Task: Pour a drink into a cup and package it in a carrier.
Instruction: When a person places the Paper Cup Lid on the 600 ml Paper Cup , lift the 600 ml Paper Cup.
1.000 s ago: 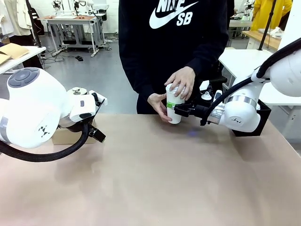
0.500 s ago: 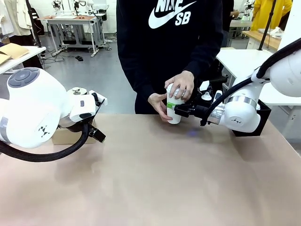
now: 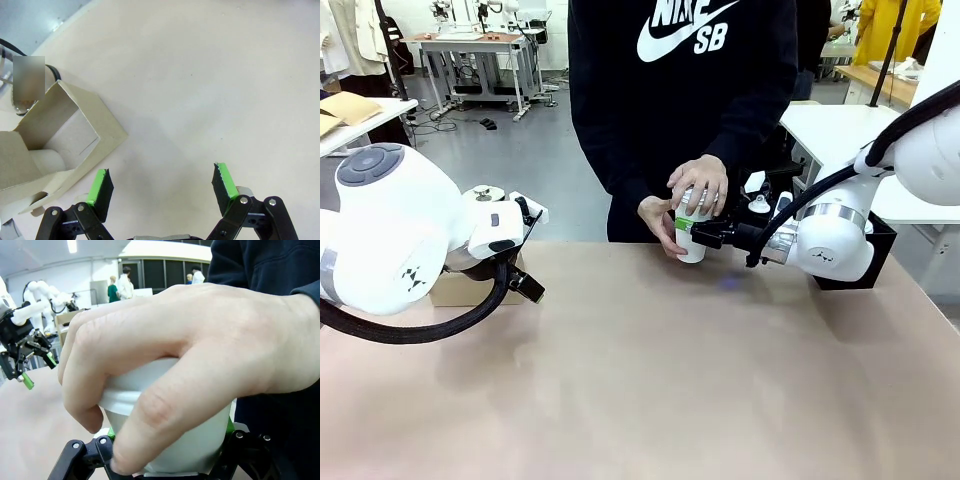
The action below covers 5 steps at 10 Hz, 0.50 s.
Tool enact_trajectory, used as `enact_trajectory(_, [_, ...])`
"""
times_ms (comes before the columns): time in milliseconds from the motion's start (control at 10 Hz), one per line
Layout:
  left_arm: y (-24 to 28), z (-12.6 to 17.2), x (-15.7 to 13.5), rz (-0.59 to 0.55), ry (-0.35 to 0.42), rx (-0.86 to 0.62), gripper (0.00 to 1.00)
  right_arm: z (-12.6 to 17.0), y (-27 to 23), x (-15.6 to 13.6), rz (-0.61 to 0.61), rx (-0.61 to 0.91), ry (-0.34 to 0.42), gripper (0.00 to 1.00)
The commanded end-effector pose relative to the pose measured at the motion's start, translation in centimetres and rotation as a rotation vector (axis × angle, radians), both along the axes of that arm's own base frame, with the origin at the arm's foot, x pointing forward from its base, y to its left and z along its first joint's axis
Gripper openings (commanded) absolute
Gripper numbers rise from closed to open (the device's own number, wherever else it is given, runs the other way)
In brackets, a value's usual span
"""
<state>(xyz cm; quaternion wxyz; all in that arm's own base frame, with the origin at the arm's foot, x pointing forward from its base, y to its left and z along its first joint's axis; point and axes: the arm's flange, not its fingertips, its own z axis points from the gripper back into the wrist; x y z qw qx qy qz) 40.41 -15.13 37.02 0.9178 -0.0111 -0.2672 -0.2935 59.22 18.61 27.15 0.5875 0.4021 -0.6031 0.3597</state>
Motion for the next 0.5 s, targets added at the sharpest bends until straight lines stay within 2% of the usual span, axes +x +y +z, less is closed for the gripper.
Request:
enact_trajectory(0, [-0.03,0.02,-0.03,-0.002,0.000,-0.001,1.00,0.45,0.35,0.06,-0.007,0.016,-0.011,0.81])
enact_trajectory(400, [-0.03,0.02,-0.03,-0.002,0.000,-0.001,1.00,0.45,0.35,0.06,-0.007,0.016,-0.011,0.81])
